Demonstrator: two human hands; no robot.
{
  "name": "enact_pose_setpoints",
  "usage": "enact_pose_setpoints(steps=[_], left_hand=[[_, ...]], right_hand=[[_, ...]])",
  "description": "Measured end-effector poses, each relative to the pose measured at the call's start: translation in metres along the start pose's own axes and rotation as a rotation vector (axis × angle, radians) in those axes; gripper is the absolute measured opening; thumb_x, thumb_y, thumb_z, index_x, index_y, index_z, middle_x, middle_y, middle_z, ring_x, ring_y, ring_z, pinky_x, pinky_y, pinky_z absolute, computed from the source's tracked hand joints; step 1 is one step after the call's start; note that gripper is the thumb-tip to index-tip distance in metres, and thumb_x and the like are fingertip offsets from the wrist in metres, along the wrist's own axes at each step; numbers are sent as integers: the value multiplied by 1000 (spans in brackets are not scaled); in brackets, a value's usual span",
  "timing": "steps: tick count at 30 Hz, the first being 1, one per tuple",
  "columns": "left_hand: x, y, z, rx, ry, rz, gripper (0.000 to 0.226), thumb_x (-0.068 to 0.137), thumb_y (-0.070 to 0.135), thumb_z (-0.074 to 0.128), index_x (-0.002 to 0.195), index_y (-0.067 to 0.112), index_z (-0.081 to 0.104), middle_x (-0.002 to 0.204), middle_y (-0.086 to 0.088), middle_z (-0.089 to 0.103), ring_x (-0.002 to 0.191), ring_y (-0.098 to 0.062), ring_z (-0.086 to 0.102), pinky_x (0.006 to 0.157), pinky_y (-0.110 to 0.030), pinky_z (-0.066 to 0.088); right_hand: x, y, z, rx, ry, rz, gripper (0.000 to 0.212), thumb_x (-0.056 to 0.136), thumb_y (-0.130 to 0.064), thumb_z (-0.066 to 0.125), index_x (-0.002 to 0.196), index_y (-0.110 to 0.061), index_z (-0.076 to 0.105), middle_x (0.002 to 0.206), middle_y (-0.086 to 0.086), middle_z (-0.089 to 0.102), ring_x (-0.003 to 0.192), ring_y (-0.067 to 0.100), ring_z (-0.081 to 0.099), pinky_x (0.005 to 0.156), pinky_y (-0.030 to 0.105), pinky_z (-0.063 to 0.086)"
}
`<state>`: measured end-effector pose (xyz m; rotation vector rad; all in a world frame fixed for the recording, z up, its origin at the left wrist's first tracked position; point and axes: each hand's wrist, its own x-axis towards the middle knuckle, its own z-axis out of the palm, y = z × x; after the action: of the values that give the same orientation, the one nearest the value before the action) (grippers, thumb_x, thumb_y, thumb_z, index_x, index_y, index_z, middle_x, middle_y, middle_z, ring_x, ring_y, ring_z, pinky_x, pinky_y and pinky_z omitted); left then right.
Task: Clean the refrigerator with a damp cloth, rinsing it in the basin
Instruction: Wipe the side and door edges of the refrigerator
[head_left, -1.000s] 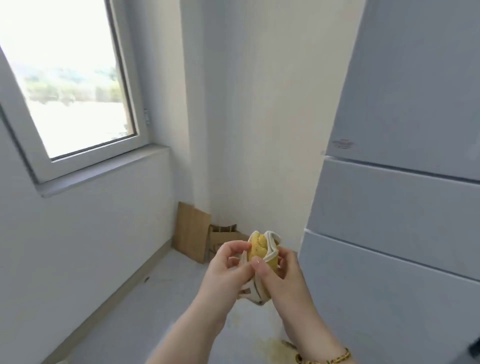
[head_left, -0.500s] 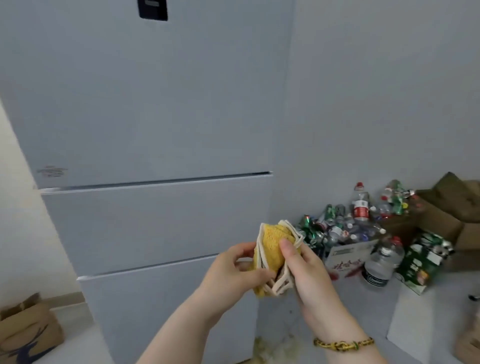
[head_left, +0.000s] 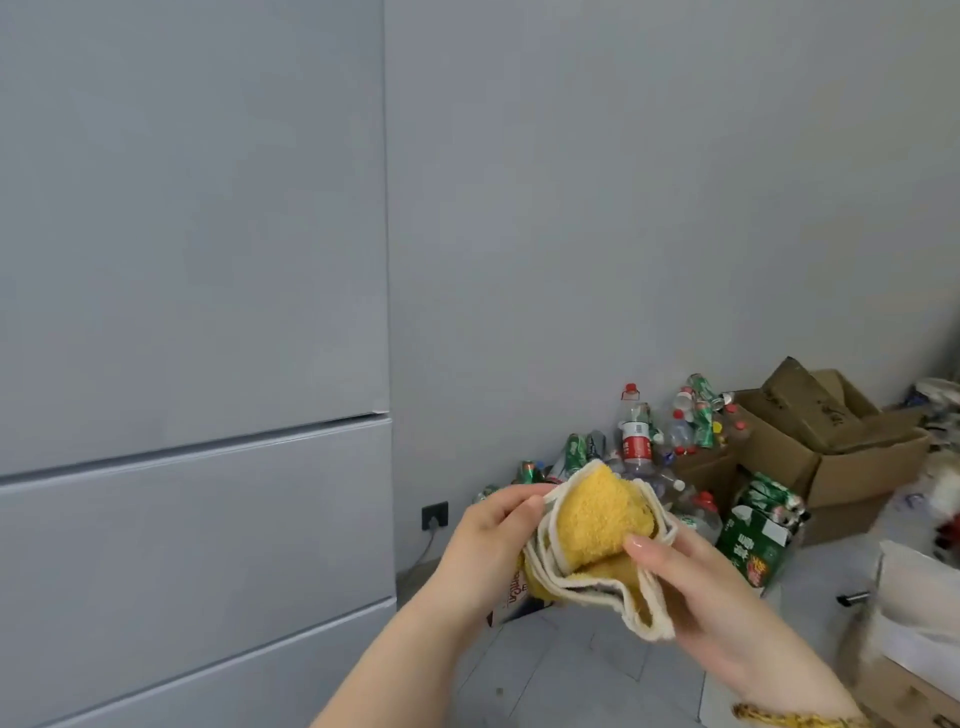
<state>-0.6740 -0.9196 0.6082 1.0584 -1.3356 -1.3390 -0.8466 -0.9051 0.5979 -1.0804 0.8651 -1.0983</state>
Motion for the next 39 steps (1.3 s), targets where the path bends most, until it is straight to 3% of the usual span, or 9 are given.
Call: enact_pose_setpoints(steps=[7,14,18,22,26,31,33,36,39], left_hand=[[108,7,11,36,39,69,41,90,13,50,61,30,72,66,10,70,67,-8,63,64,-25,50],[184,10,14,43,106,130,16,88,20,57,76,25,68,63,13,70,59,4,62,53,-11,46],[222,1,6,22,173,196,36,59,22,69,95,26,63,79,19,71,73,5,63,59,-13,47],[260,3,17,-168,350,245,44,41,21,79,84,21,73,83,6,74,75,-4,67,62,-15,50],[273,9,24,-304,421,257,65,28,37,90,86,14,75,85,-4,74,76,-14,68,66,-22,53],[249,23,25,-297,519,211,66,37,32,86,95,4,72,93,-11,72,83,-21,68,68,-25,54],[236,32,27,-264,640,202,42,54,24,75,91,6,73,94,-12,72,86,-23,68,70,-27,55],[222,46,33,-66,985,319,10,69,14,70,72,19,77,84,4,74,86,-13,66,76,-23,51],[215,58,37,206,1284,454,27,79,7,63,69,31,71,65,19,69,66,6,61,61,-10,48]], right_hand=[[86,-30,-57,-126,-125,52,91,53,-68,72,119,-6,59,120,21,60,110,34,57,95,44,46],[185,-51,-77,-94,-7,-116,14,80,-14,55,85,-7,66,81,10,71,73,18,68,61,25,54],[257,-59,-97,111,-120,-126,22,77,-17,54,92,-2,59,85,15,66,77,22,65,66,31,56],[322,-76,-124,203,-423,-68,62,46,-42,85,91,-3,69,97,21,68,89,27,66,72,32,57],[363,-90,-133,160,-695,49,83,41,-50,86,100,5,67,110,27,63,103,33,62,78,35,56],[384,-91,-115,152,-997,102,59,40,-47,88,81,-7,75,90,16,71,85,24,68,72,30,56],[384,-90,-104,166,-1091,123,56,41,-47,88,79,-7,75,87,14,72,83,22,68,70,29,56],[374,-89,-75,178,-1151,150,68,41,-55,85,89,-7,75,99,14,71,94,22,67,73,28,55],[354,-90,-46,-34,-1183,73,88,41,-61,81,106,-4,64,105,14,66,96,27,63,80,36,50]])
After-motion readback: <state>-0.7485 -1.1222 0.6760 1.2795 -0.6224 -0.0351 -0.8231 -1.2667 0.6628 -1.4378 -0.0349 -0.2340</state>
